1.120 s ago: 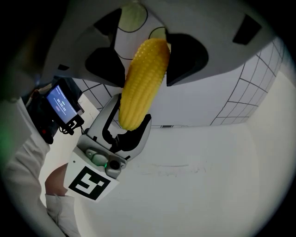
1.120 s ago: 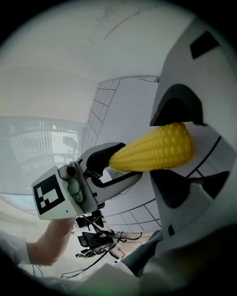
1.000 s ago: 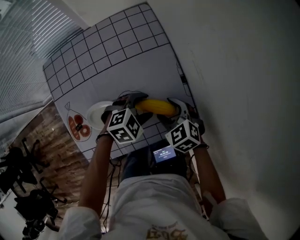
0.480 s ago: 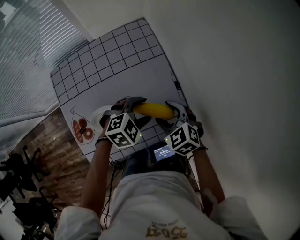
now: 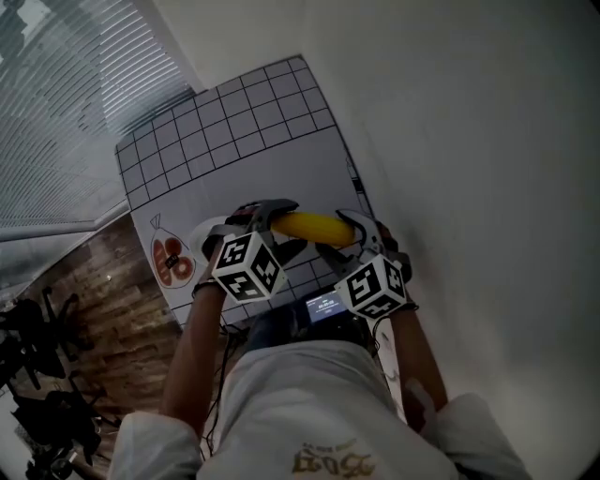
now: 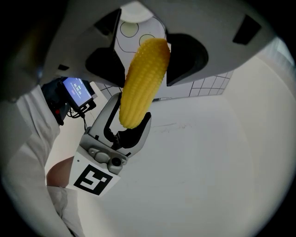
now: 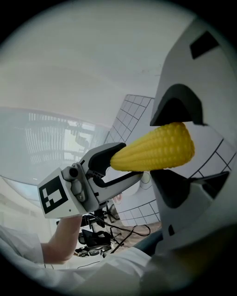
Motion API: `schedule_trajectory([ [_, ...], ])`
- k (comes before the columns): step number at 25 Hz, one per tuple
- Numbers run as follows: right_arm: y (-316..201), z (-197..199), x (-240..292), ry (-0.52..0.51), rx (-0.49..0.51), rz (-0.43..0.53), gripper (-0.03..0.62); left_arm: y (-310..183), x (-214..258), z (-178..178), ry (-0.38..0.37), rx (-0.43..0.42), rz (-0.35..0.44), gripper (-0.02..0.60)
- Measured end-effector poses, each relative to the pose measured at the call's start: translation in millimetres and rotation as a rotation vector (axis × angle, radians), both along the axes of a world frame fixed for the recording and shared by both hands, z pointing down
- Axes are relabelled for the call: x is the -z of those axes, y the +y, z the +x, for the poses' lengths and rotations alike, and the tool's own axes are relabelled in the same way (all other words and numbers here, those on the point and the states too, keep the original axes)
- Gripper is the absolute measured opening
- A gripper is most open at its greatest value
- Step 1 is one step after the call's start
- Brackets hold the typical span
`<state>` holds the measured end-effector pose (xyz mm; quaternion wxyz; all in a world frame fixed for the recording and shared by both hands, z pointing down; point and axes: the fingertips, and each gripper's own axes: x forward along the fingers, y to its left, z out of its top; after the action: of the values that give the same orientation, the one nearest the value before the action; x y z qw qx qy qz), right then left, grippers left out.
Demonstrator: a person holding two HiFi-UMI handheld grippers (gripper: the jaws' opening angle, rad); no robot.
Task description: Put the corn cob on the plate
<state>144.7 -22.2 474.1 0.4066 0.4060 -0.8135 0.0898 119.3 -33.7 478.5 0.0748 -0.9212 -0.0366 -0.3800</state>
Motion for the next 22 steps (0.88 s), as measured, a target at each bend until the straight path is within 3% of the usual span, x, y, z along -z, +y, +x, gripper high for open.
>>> schedule_trajectory([
  [8, -10, -26, 2, -0.016, 0.069, 0.002, 0.302, -8, 3, -27, -0.023, 0.072, 0.009, 0.29],
  [22, -32, -100, 9, -0.03, 0.282, 0.02, 0.302, -24, 9, -103, -0.044, 0.287, 0.016, 0.29],
])
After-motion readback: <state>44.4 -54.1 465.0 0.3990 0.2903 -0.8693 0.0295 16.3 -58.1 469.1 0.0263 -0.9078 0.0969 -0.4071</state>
